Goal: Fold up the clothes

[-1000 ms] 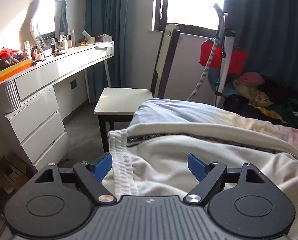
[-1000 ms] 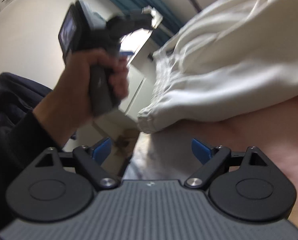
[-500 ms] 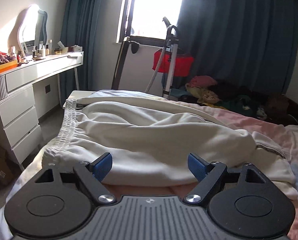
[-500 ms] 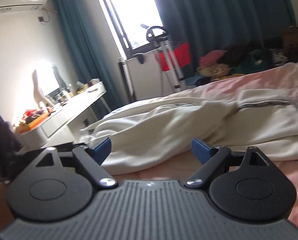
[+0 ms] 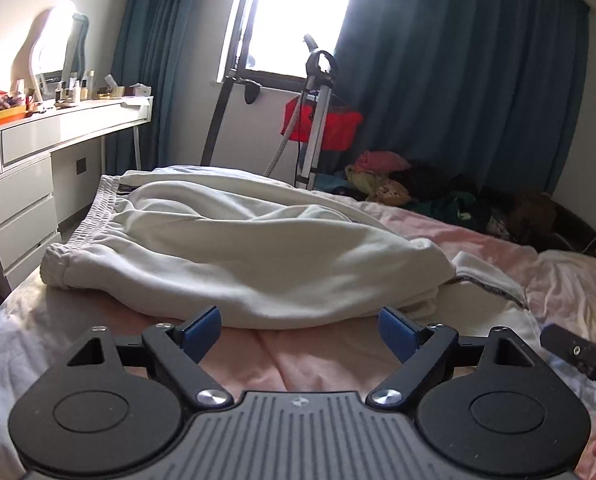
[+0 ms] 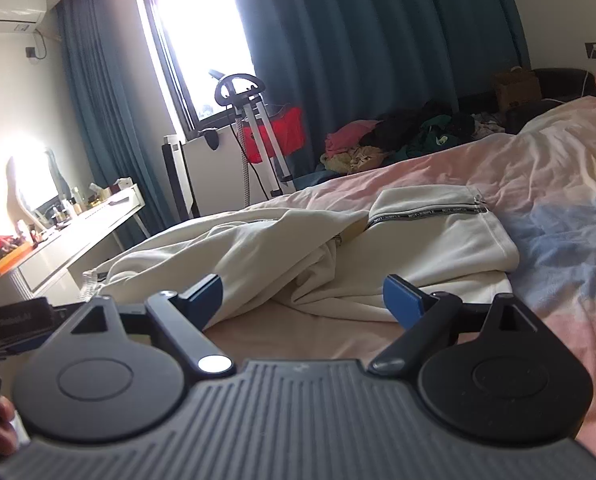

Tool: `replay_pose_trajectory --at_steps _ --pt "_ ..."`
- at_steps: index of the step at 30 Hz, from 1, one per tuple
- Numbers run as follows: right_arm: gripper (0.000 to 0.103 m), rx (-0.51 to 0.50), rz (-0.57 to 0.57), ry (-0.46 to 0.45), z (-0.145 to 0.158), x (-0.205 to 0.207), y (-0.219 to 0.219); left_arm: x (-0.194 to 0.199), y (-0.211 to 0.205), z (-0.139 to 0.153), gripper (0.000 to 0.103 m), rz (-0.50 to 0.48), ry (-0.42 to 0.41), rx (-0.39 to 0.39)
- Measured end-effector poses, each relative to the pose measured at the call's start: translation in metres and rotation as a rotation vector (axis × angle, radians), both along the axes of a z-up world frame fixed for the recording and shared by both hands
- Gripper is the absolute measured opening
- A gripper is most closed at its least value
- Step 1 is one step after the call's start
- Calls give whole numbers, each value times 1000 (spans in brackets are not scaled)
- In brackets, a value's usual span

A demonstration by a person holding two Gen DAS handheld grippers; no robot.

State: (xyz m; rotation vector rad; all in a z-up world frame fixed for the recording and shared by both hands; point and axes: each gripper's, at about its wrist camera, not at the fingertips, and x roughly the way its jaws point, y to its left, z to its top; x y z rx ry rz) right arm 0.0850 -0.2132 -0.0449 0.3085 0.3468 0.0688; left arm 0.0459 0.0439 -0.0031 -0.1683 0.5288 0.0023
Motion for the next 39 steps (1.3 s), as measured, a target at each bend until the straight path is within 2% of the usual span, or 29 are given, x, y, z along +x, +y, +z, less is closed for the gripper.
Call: replay_pose_trajectory --at_steps 3,6,10,15,22,25,29,32,36,37,38,39 --pt "89 -16 4 -3 -1 4 1 23 14 -10 88 7 71 -69" --pt "89 20 -10 47 -10 18 -9 52 40 -27 88 43 162 -134" --pt "89 102 -50 146 -23 45 -33 69 75 -44 88 125 185 -164" --pt "89 154 -133 226 -23 110 -63 78 116 -68 88 211 215 -375" --pt "88 84 -322 290 -19 260 -96 98 140 -95 88 235 180 -487" --pt "88 71 -416 352 -35 315 -108 106 151 -106 93 245 164 -535" --pt "88 56 -539 431 -56 385 -123 117 164 -122 94 259 143 -598" --pt "88 71 -586 446 -66 410 -131 122 167 -125 94 257 123 -596" --pt "87 49 -607 541 -75 432 -134 124 164 -127 95 240 103 -575" --pt "76 41 -608 562 -77 436 -135 124 162 -127 95 239 101 -575" --pt "43 27 -598 571 -77 435 -132 124 161 -127 95 239 100 -576" --pt "24 12 -588 580 -77 434 -130 123 161 -126 95 238 99 -579"
